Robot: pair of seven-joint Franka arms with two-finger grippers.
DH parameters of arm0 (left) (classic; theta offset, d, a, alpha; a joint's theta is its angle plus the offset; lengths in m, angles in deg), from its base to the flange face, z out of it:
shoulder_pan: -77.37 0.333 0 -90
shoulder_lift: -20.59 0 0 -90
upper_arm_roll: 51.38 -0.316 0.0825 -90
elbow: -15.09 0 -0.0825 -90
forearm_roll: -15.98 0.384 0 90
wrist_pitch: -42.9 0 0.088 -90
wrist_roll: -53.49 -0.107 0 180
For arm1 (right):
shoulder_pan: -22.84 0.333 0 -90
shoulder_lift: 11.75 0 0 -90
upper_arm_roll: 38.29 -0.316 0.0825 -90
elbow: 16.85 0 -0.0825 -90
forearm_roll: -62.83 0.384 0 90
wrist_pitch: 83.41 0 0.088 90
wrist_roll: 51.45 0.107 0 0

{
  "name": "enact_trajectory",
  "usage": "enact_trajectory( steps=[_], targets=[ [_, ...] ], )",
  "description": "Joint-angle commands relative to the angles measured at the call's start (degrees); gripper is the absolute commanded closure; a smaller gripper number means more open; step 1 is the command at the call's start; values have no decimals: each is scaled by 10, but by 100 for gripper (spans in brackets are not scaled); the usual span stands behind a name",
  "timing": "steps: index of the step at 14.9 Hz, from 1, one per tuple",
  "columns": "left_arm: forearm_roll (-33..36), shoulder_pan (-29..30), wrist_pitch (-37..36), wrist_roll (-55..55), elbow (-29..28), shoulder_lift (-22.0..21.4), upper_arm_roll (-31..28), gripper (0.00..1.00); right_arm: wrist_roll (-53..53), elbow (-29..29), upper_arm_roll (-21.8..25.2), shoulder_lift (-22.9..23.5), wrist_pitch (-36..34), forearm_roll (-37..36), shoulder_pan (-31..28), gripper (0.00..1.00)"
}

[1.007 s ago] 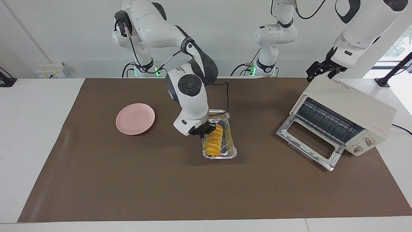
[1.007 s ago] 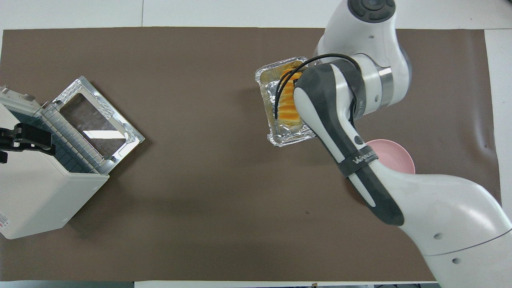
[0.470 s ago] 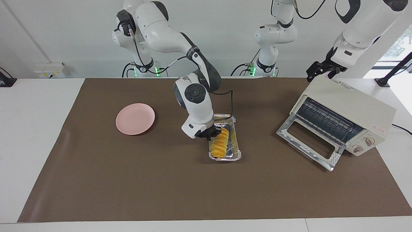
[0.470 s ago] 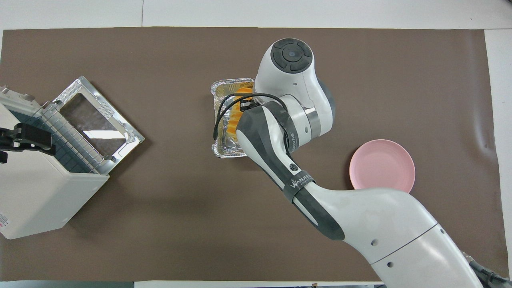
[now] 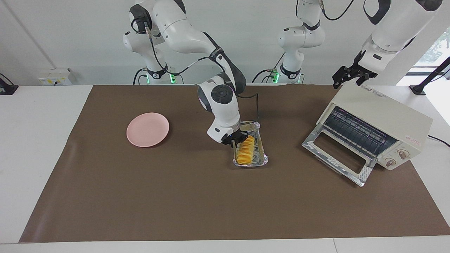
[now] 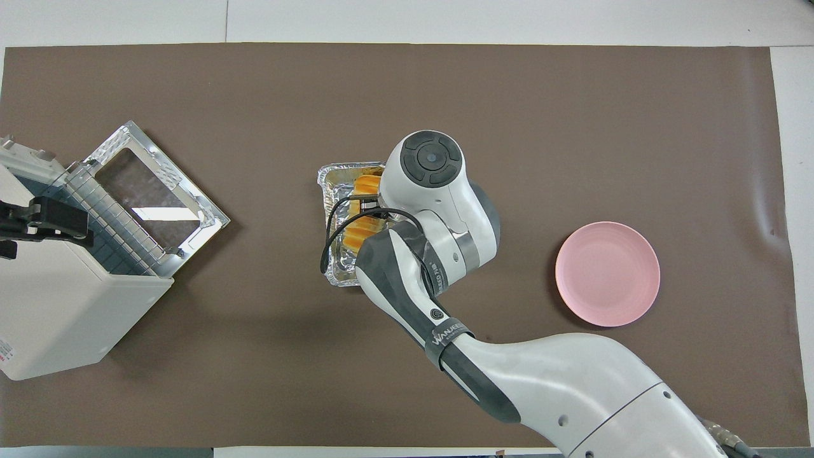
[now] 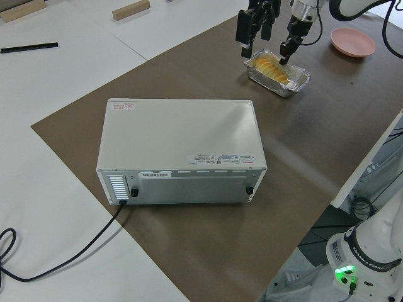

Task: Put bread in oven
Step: 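Slide the foil tray with the right gripper toward the toaster oven, then grasp the foil tray with the left gripper while the right gripper withdraws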

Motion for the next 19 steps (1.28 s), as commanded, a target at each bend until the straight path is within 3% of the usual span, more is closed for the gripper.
enact_trajectory(
  steps=[1,6,10,11,16,19],
  targets=[
    [-10,-3,-4,-6,-17,-17,-1,0,20,-22,0,-22,3,10,-3,0],
    [-10,-17,34,11,39,17,7,0,41,24,7,-31,-60,10,-26,0],
    [-42,-67,-8,15,231,160,20,0,-34,22,7,-88,-104,0,-109,0],
    [-41,-100,1,28,250,184,17,0,-78,21,8,-100,-117,-1,-134,0],
    [-26,-250,102,159,254,275,14,0,-328,20,11,-145,-164,-20,-250,0],
    [-22,-301,212,226,205,299,14,0,-369,19,11,-180,-239,-32,-292,0]
  ],
)
